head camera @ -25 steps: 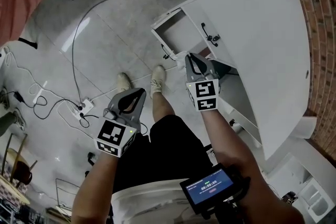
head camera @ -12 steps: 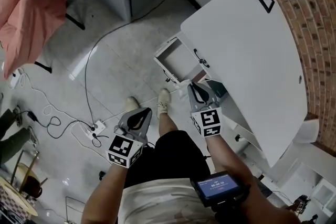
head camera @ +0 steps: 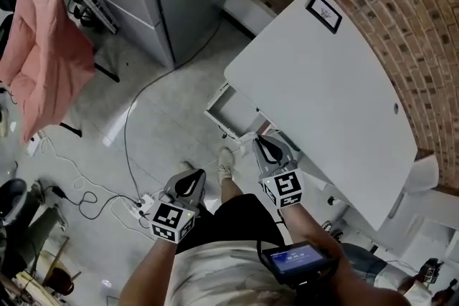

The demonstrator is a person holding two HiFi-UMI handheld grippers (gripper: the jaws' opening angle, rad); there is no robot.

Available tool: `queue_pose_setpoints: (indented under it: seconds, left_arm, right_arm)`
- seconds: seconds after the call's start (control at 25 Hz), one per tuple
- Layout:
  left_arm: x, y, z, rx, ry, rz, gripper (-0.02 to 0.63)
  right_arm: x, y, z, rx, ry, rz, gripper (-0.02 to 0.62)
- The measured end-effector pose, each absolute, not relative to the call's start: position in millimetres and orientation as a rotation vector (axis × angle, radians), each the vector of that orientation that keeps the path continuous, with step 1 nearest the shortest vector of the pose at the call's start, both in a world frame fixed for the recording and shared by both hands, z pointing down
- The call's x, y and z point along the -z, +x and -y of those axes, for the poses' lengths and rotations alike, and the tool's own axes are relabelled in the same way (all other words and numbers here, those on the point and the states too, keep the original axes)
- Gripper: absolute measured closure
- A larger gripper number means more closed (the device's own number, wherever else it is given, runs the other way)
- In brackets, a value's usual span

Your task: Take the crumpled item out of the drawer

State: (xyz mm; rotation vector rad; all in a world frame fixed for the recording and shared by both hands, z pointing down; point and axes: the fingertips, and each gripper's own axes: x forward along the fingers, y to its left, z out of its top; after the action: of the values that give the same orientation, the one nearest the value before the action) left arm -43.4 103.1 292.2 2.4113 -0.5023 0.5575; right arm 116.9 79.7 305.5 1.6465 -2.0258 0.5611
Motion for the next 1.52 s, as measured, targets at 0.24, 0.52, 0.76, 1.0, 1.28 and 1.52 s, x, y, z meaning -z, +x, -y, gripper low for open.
queue_pose_setpoints:
  seconds: [0.24,0.52,0.76,1.0,1.28,1.52]
  left_arm:
    - [-256.0,-31.1,-93.9,-0.535,2.462,0.477,0.603]
    - [-217.7,-13.3,-69.2,-0.515,2.536,0.458,0.603]
    - [-194.6,-18.1,-71.3,-0.504,2.580,0.438,0.603]
    - [-178.8,-12.5,-78.9,-0.490,2.611,0.410,0.603]
    - [-162.0,-11.9,-77.6,-0.464,2.635,0.405,0.603]
    - [-150.8,-15.6,-81.2,-0.465,2.654,0.410,0.603]
  right_arm:
    - [-259.6,131.0,-77.7,-0.515,1.695,2.066,0.561]
    - [-208.5,148.7,-75.2,-0.446,1.718,2.133,0.561]
    - [-176.3,150.2,-84.8,-0.395,1.732,2.152,0.561]
    - [-152.1,154.4,-92.8,-0.377,1.767,2.164,0.561]
    - [-132.3,146.1,-100.8,-0.391,1.768,2.205,0.561]
    - [-122.5,135.5,-112.6,-0.396,1.754,2.231,0.561]
